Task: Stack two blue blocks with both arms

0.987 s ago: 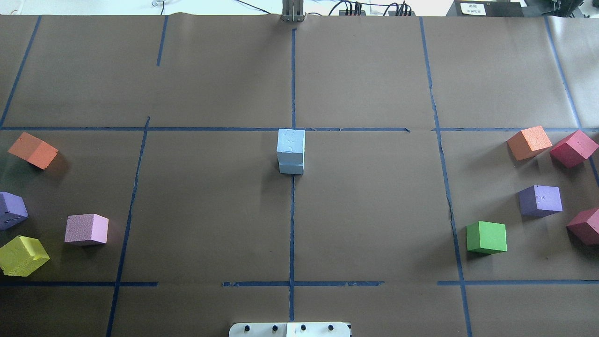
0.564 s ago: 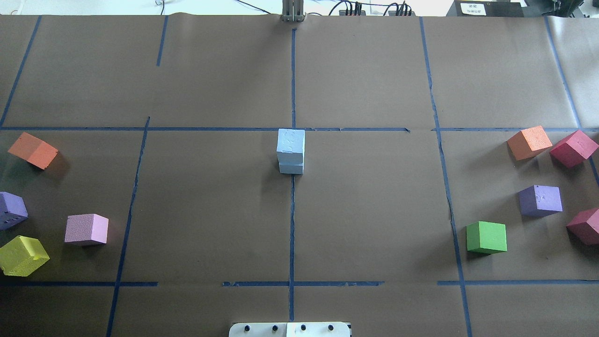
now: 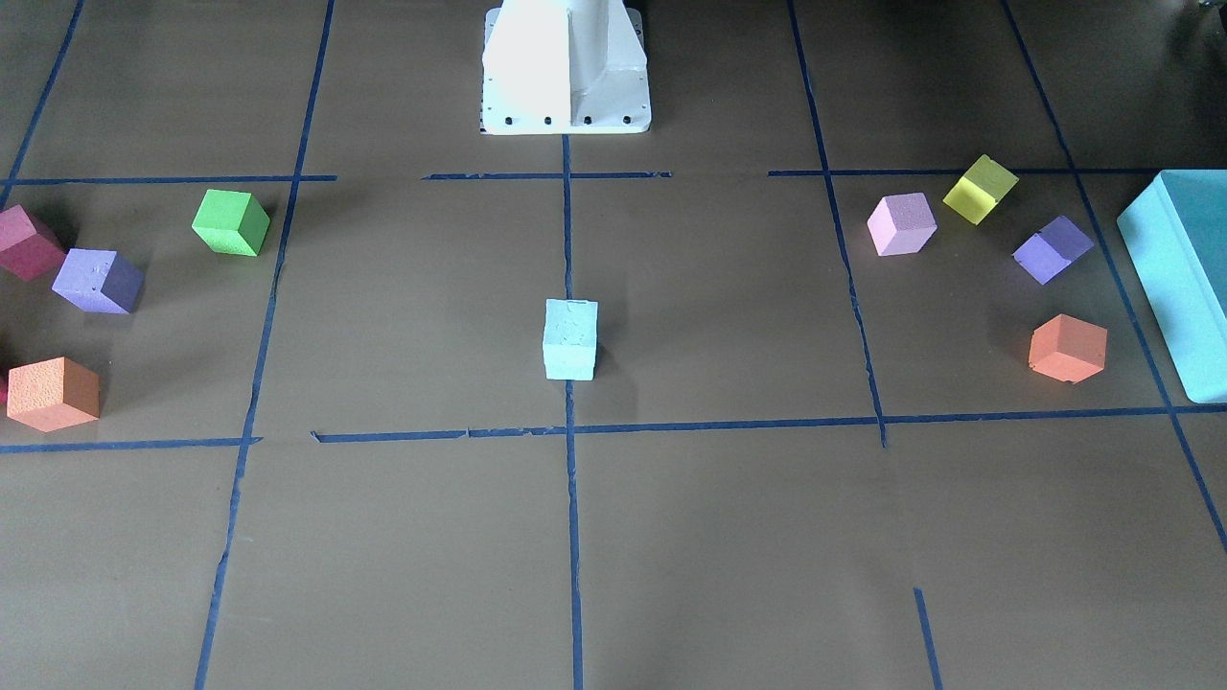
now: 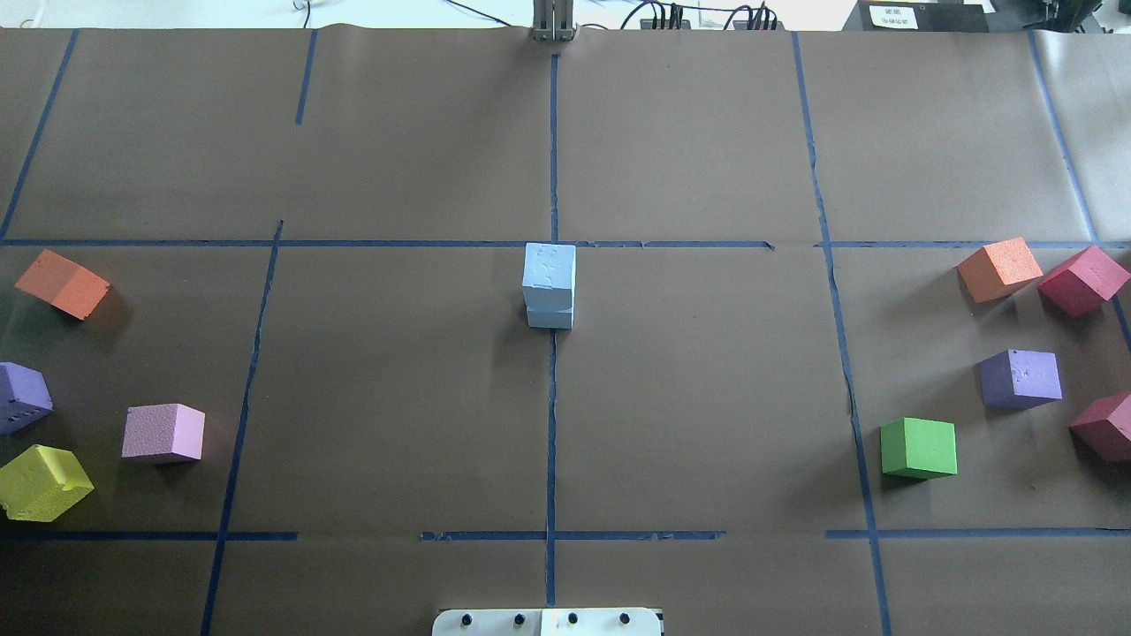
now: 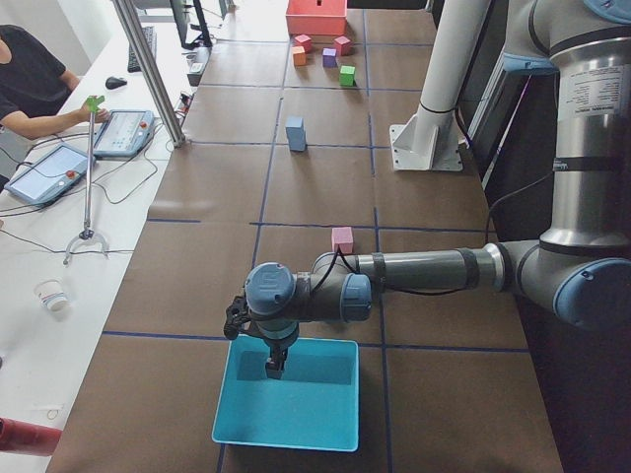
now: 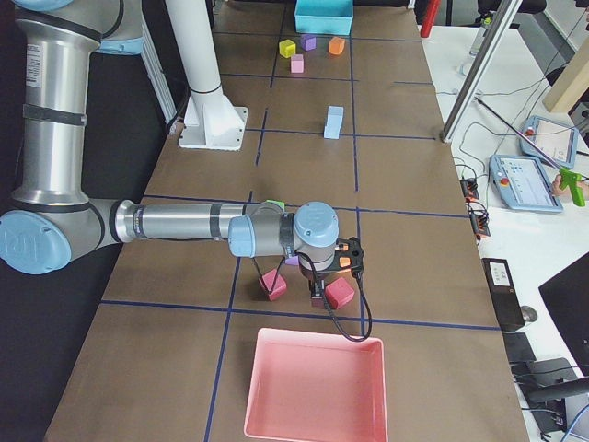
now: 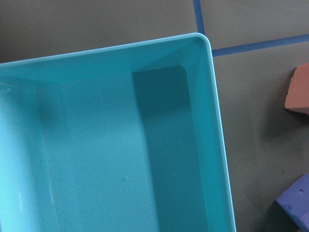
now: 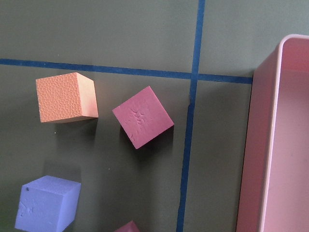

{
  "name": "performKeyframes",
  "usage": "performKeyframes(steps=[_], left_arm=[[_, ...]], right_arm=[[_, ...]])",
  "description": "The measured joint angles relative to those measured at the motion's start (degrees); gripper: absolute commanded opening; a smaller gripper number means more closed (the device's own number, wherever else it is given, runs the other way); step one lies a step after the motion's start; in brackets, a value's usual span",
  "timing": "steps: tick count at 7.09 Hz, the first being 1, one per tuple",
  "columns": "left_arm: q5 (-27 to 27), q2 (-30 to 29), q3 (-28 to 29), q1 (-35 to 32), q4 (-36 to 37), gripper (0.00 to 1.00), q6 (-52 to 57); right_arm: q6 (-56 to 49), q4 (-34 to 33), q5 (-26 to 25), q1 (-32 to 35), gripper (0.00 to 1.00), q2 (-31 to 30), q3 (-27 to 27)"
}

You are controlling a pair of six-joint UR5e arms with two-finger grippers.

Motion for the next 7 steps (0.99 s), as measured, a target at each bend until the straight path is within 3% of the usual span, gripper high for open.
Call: performKeyframes(steps=[3,7], left_arm=[[0.74,0.33,-4.61,0.15,5.27,1.0,-1.63],[2.35,0.46,-4.45,0.31,5.56,1.0,-1.66]], right_arm=[[-0.02,-0.04,0.0,0.0,1.0,0.22,-0.1],[-0.09,-0.04,-0.08,0.0,1.0,0.16,-0.28]])
